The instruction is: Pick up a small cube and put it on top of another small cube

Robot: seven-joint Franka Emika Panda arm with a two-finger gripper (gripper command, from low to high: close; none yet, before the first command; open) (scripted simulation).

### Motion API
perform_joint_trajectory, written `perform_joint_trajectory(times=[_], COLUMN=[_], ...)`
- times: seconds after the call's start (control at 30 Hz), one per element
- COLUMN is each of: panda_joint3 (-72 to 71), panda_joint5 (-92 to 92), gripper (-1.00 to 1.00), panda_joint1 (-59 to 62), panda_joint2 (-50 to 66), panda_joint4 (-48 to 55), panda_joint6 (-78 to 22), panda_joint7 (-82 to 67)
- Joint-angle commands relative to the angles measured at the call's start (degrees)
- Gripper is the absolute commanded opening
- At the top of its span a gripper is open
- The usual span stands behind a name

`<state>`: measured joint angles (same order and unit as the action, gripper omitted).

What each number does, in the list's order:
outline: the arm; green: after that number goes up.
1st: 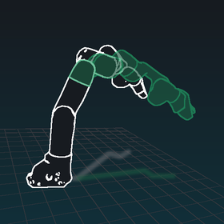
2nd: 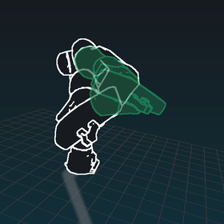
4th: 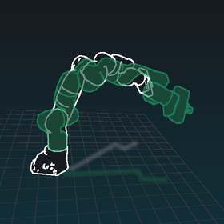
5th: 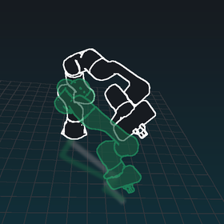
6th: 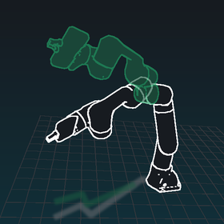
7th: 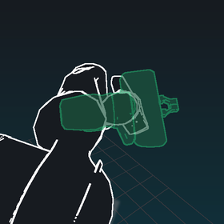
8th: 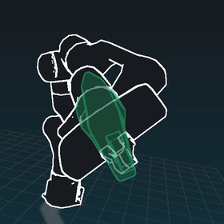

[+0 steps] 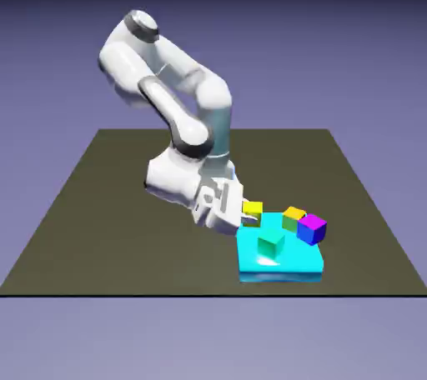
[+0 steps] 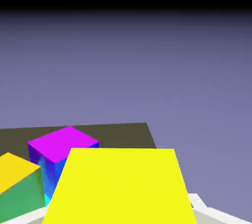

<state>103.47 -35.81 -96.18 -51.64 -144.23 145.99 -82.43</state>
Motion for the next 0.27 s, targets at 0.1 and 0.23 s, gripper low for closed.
perform_joint_trajectory(times=[0.1, 0.23], panda_joint3=[3.9, 2.0], panda_joint5=[-1.1, -0.6], gripper=[-1.0, 1.0], panda_joint1=[-8.2, -4.1], panda_joint2=[-5.2, -2.6], panda_joint4=[1.0, 0.5], panda_joint6=[7.4, 3.7], panda_joint7=[-2.6, -1.3])
